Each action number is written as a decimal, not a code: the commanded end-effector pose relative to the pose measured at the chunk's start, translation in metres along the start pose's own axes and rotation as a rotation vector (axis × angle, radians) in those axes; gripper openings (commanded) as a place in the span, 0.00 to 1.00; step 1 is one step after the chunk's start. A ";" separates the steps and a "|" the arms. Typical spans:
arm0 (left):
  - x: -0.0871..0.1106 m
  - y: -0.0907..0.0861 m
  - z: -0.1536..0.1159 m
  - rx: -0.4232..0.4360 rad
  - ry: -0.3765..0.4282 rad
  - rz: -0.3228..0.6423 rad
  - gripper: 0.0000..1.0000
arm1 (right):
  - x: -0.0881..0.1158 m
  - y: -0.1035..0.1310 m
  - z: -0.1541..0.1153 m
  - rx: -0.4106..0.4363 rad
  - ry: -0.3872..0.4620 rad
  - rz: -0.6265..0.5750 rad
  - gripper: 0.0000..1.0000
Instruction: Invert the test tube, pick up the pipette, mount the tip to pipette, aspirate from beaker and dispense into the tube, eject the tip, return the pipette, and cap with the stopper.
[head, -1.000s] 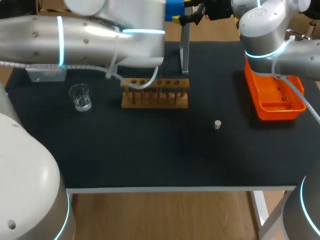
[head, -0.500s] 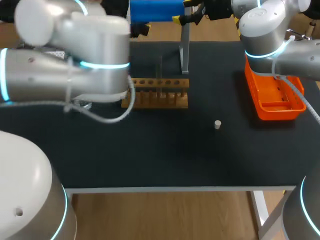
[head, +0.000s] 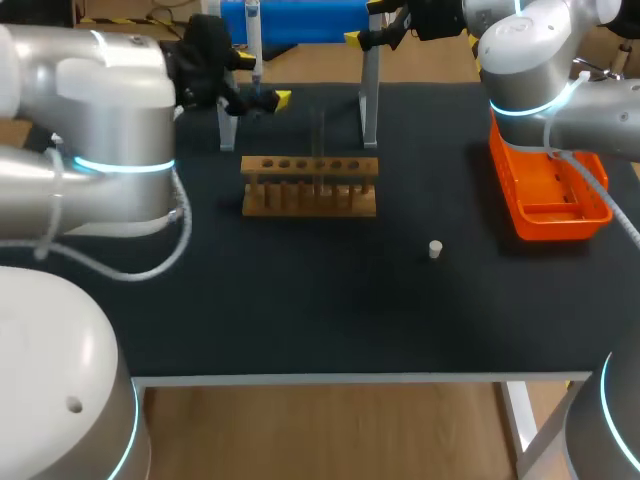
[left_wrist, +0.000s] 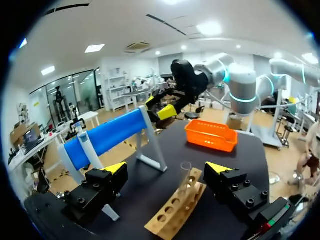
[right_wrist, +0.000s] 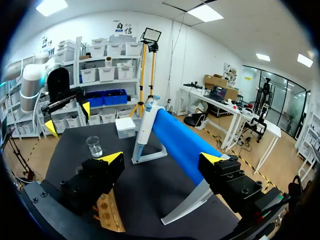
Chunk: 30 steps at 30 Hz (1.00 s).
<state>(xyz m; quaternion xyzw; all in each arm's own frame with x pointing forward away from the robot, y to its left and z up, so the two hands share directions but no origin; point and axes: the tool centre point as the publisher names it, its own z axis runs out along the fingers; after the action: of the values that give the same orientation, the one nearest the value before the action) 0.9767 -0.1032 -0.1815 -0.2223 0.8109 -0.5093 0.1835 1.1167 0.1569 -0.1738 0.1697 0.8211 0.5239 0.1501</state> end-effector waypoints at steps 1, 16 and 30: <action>-0.006 0.010 0.006 0.026 0.171 0.006 1.00 | -0.001 0.001 -0.001 0.004 0.004 0.000 1.00; -0.017 0.030 0.037 -0.028 0.335 0.081 1.00 | -0.001 0.001 -0.001 0.004 0.004 0.000 1.00; 0.008 0.033 0.069 -0.112 0.508 0.140 1.00 | -0.001 0.001 -0.001 0.004 0.004 0.000 1.00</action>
<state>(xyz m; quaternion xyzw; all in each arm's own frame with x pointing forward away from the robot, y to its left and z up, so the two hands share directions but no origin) 0.9925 -0.1404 -0.2403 -0.0787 0.8614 -0.4973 0.0668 1.1167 0.1569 -0.1738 0.1696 0.8211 0.5239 0.1501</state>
